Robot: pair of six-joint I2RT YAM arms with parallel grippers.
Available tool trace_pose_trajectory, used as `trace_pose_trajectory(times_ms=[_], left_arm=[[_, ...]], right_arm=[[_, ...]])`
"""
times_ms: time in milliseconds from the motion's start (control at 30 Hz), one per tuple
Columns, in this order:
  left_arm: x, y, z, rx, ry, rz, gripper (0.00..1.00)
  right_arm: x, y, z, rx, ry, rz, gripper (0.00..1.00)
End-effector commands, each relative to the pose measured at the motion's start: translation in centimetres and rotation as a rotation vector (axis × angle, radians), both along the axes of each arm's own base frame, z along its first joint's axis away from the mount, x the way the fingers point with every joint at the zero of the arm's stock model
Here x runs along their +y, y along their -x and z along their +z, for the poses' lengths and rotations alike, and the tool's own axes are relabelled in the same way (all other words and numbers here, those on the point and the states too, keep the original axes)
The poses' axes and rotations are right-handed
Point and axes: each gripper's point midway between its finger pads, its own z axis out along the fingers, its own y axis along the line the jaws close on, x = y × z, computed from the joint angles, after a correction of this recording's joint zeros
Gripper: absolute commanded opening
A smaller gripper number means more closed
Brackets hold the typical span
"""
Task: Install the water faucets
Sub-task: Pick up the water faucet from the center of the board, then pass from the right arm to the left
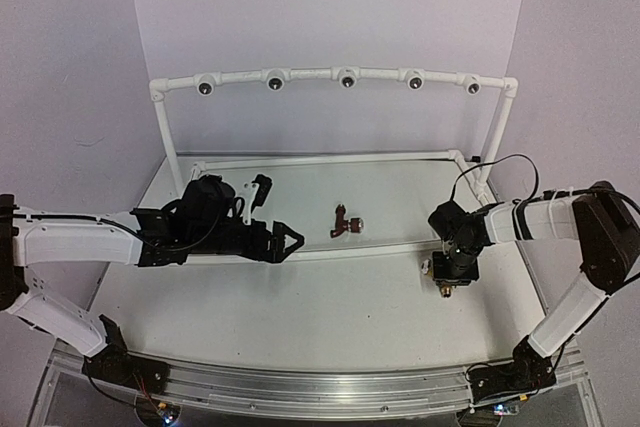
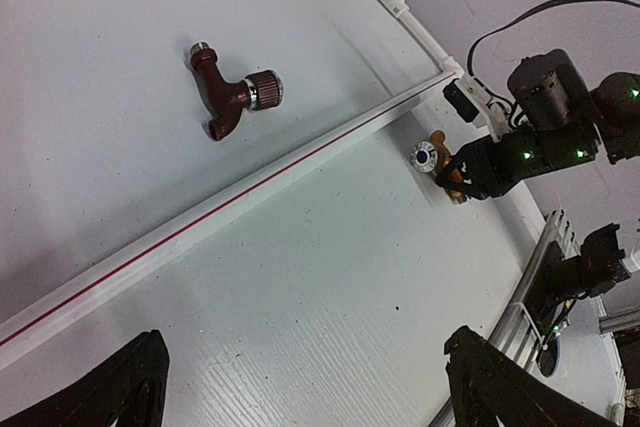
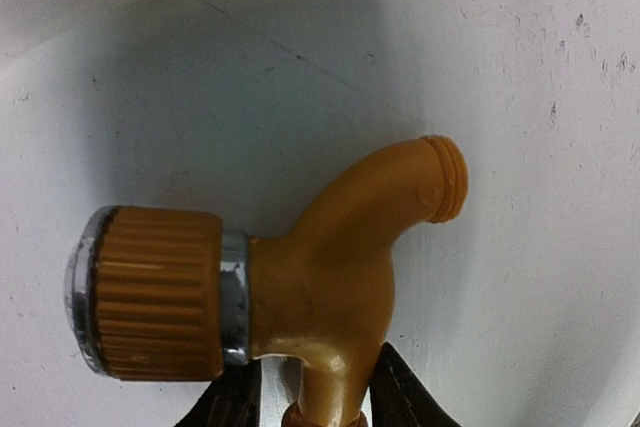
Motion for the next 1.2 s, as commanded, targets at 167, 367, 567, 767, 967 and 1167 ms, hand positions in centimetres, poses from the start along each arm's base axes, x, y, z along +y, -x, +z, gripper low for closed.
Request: trace_pose_trajectory(times_ms=[167,367,567,767,967,1167], left_arm=[[-0.9,-0.1,2.9,-0.044,0.108,-0.002,1.0],[-2.2,0.2,3.8,-0.052,0.17,-0.045,1.0],[-5.9,1.2,4.9,-0.042,0.208,-0.183,0.98],[-9.3,1.0,5.5,-0.026,0.225,-0.189,0.92],[-11.2,0.9,6.4,-0.037,0.24,-0.221,0.86],[-11.8,1.6,6.1,-0.023,0.239,-0.255,0.83]], right_arm=[[2.9,-1.3,2.7,-0.132,-0.204,-0.012,0.05],[6.8,-1.8,8.4,-0.275,-0.504,-0.023,0.0],[12.6,-2.9,17.6,-0.445,-1.028,-0.049,0.0],[17.4,-3.4,23.3,-0.528,-1.192,-0.018,0.0],[21.7,-3.3,24.3,-0.532,-1.236,0.028,0.0],[25.3,-2.3,25.3,-0.535,-1.265,0.102,0.0]])
